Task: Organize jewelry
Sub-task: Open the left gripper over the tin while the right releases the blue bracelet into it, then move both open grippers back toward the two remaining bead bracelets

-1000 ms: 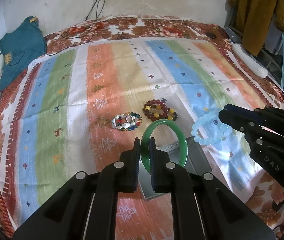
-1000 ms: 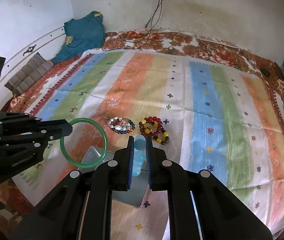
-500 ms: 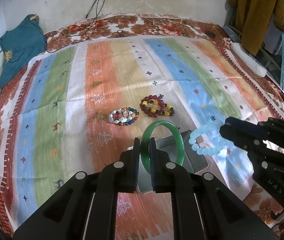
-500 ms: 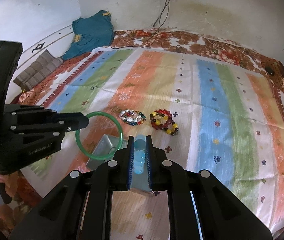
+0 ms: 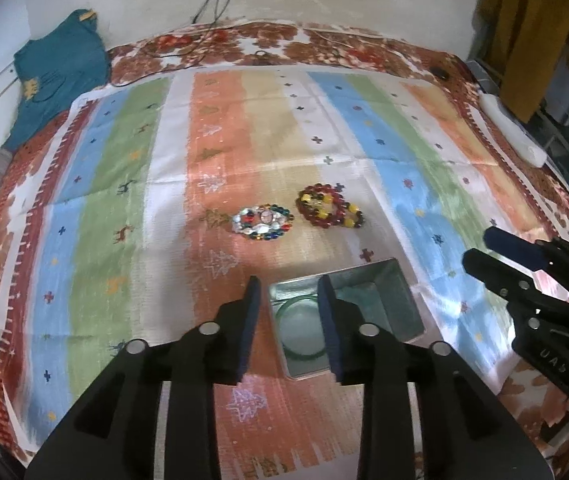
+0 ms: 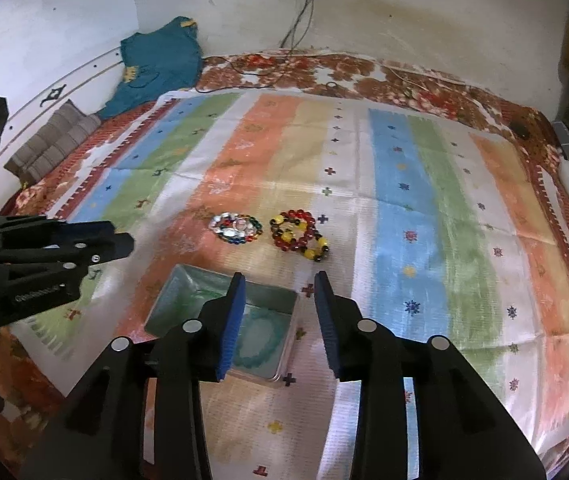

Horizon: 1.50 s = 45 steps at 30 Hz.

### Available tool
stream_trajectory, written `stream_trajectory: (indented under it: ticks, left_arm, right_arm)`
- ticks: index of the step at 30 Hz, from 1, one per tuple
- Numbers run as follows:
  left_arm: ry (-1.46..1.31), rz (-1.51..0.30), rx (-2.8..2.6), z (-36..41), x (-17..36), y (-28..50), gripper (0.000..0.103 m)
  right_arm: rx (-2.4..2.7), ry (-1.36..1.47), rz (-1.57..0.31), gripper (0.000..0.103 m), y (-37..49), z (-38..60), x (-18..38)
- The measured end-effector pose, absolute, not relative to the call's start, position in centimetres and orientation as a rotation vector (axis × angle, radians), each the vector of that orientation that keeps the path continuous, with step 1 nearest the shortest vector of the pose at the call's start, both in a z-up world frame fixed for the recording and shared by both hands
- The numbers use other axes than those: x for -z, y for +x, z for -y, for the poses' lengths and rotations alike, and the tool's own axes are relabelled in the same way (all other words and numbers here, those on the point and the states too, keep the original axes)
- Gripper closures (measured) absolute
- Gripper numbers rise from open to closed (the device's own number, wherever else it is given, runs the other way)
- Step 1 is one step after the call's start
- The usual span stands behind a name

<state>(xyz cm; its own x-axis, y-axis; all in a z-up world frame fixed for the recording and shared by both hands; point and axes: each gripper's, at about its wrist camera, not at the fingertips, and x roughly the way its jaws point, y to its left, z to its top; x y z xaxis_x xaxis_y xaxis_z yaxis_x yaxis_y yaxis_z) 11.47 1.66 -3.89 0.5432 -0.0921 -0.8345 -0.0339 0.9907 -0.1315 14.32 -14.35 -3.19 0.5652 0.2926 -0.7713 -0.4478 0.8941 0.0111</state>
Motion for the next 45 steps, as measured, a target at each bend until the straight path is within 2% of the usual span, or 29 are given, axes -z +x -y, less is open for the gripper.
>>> stream_trajectory:
  ticks: [2,7,10,16,20,25,29,45]
  left_arm:
    - [-0.142,-0.998,0.021,-2.0,3.9,11.7,0.064]
    - [-0.153,-1.000,0.002,-2.6,4.0,12.2,0.055]
    - [-0.155,-1.001,-0.011,-2.9,4.1,12.5,0.049]
    - [-0.156,-1.004,-0.030,-3.5,4.3,13.1,0.044]
    - [-0.153,-1.003,-0.039,-3.6,4.2,13.5,0.036]
    - [-0.152,-1.015,-0.059,-3.8,4.6,14.5,0.033]
    - [-0.152,-1.000,-0.050,-3.6,4.1,15.1,0.027]
    - [-0.146,-1.081,-0.123,-5.6,7.0,18.8,0.027]
  right_arm:
    - [-0.434,-0.183,-0.879,0.063,14.7,14.5,3.3]
    - [-0.419,-0.173,-0.897,0.057,15.5,14.8,3.6]
    - [-0.417,-0.152,-0.897,0.050,15.9,14.9,3.5]
    - [-0.411,-0.147,-0.895,0.049,16.4,15.1,3.3]
    - [-0.401,-0.159,-0.896,0.046,16.8,15.0,3.4]
    - [-0.394,-0.161,-0.920,0.044,18.1,14.8,3.8]
    - [-0.395,-0.164,-0.928,0.036,18.8,14.5,3.9]
    - [-0.362,-0.183,-0.975,0.033,22.5,13.6,5.7]
